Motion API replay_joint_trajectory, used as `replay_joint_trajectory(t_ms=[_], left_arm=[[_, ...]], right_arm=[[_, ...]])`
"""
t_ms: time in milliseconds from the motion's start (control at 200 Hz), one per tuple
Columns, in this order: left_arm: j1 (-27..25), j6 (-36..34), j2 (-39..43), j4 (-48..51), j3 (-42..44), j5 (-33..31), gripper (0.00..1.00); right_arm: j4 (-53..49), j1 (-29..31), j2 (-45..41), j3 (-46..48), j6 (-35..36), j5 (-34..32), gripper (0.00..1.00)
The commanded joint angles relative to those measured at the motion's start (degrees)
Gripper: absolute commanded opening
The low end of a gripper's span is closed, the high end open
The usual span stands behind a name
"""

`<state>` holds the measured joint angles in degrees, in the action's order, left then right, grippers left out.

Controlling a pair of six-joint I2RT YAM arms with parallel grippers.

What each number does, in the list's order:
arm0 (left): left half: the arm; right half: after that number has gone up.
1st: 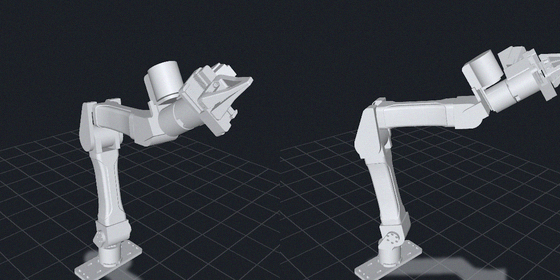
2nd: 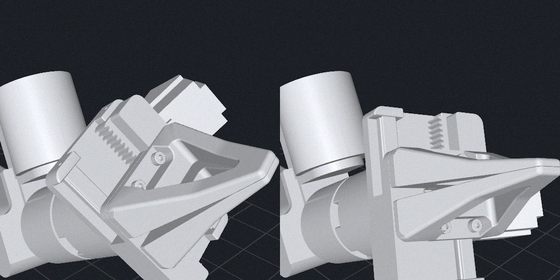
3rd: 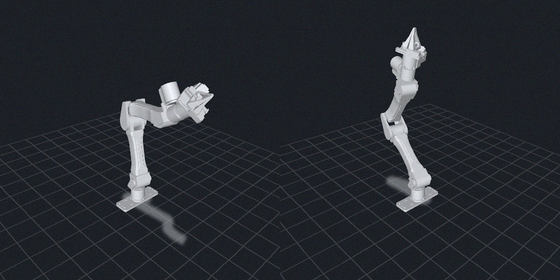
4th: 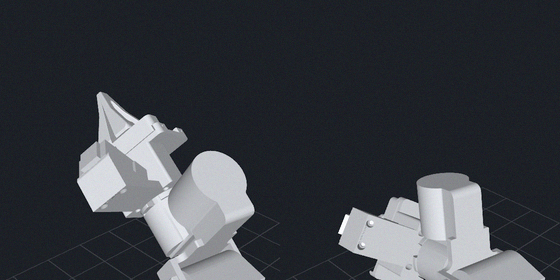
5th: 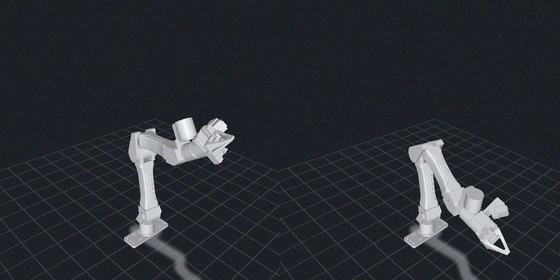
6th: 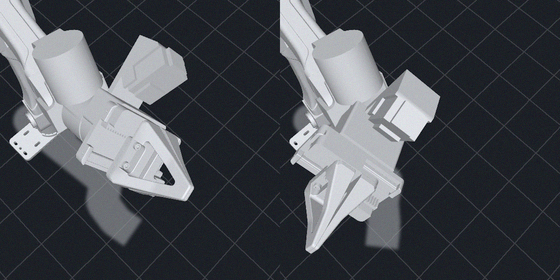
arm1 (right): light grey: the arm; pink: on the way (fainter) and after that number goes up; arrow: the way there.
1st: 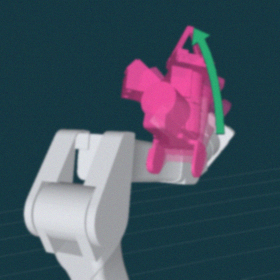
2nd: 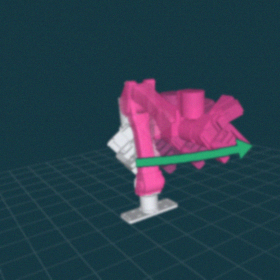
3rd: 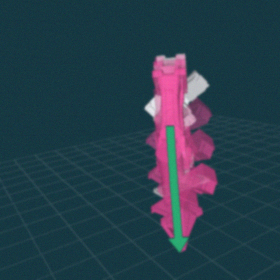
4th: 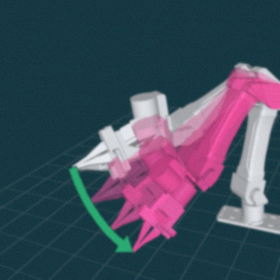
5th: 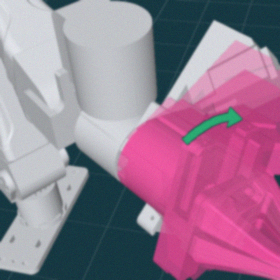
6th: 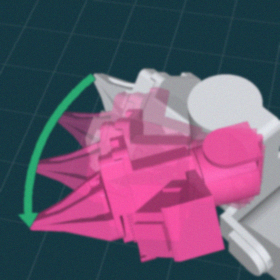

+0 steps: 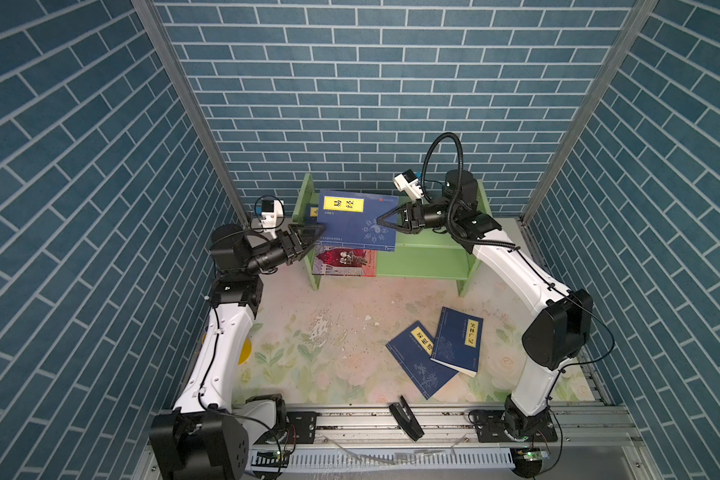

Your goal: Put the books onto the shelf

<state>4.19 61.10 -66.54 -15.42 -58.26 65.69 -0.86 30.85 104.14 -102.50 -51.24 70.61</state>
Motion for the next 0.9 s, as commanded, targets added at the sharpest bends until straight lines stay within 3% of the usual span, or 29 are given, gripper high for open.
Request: replay_joint_trajectory(t_ms=[0, 55, 110, 245, 360, 635, 720, 840, 895], left_arm=[[-0.54, 4.2, -1.1, -5.91, -1.07, 2.25, 0.67], [-0.66, 5.26, -1.44, -7.4, -1.02, 2.12, 0.57], [-0.91, 6.39, -1.6, -9.19, -0.98, 1.69, 0.4], [-1.2, 8.93, -2.36, -12.43, -1.61, 0.18, 0.0], [-1.18, 9.29, -3.15, -12.08, -3.12, -1.36, 0.0], [-0.69, 12.88, -6.32, -17.55, -4.05, -4.46, 0.0], [-0.67, 13.09, -7.26, -18.34, -3.72, -3.99, 0.0], [-0.41, 10.31, -6.97, -14.77, -3.09, -4.78, 0.0], [-0.41, 8.75, -6.82, -12.33, -3.24, -4.78, 0.13]], right_arm=[[3.12, 0.8, -1.53, -1.73, -1.22, 2.86, 0.0], [3.01, 1.06, -1.23, -2.0, -1.31, 3.04, 0.0], [2.74, 1.14, -0.75, -2.09, -1.68, 2.84, 0.0], [3.61, 1.14, 0.32, -1.64, -3.5, 0.7, 0.28], [4.1, 0.91, -0.06, -0.03, -4.19, -1.93, 0.41], [17.95, 0.96, -1.74, 7.93, -13.15, -4.05, 0.42], [19.97, 0.96, -1.41, 8.49, -14.59, -4.68, 0.35], [22.59, 0.92, -0.78, 8.64, -16.59, -5.38, 0.16], [22.64, 0.96, -0.61, 8.36, -16.7, -5.81, 0.07]])
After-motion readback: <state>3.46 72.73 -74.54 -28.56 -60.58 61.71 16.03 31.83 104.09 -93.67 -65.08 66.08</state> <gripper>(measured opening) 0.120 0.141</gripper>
